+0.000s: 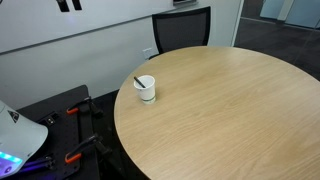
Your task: Remove the grey pen from the white cup then put it on the table
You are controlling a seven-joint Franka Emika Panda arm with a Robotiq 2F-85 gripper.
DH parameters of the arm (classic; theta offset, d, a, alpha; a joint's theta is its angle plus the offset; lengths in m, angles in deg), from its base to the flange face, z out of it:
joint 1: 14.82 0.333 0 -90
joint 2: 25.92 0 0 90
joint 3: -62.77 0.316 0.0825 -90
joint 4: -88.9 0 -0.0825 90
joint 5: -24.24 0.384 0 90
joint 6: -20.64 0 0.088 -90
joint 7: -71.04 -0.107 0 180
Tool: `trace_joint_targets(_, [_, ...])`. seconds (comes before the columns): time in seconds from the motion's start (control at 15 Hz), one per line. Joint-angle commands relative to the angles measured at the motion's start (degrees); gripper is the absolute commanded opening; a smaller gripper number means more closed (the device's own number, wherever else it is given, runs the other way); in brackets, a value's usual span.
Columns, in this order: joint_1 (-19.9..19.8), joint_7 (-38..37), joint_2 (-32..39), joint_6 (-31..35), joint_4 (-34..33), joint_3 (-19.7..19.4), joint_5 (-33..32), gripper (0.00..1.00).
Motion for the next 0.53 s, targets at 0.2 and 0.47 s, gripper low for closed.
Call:
trace_joint_targets(0.2, [-2.9, -4.2, 5.4, 7.0, 0.9, -5.0, 0.6, 1.0])
trace_joint_targets(0.47, [-3.7, -3.9, 9.1, 15.5, 2.3, -7.9, 1.8, 1.0])
